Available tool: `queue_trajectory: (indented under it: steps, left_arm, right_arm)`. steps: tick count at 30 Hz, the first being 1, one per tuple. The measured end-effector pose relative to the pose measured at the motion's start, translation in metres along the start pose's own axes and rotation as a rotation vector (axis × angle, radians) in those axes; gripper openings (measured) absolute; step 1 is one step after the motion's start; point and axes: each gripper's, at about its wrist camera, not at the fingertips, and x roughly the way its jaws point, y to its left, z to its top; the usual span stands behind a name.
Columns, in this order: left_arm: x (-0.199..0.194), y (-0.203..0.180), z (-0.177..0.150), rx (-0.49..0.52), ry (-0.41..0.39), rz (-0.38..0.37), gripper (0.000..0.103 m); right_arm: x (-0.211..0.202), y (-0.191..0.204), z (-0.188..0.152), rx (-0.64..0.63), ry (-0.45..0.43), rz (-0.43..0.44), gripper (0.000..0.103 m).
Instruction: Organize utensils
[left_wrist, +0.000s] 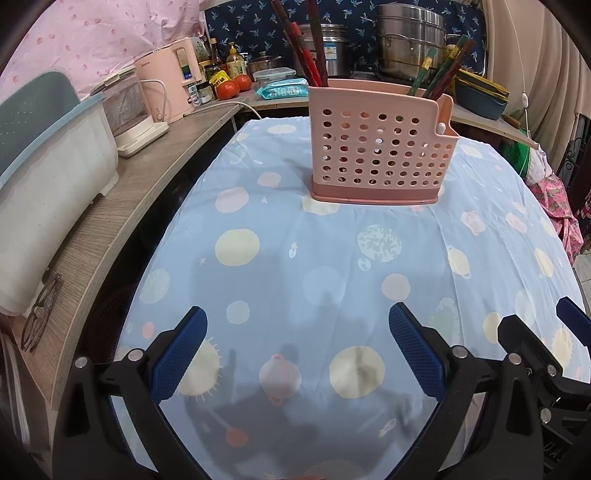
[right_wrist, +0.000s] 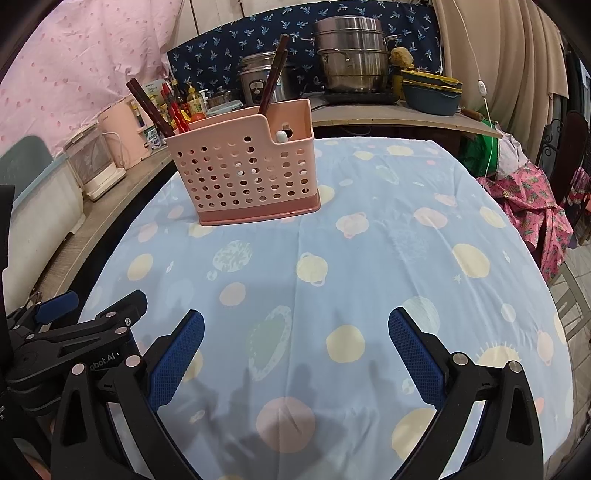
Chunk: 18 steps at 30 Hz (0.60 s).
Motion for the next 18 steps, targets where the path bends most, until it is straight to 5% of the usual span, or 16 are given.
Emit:
queue_trajectory:
  steps: [18]
  left_arm:
    - [0.0013, -0.0002, -0.0016, 0.001, 0.003, -0.002, 0.094]
  right_arm:
    - [0.0014, 0.0004, -0.0001, 0.0, 0.004, 0.001, 0.096]
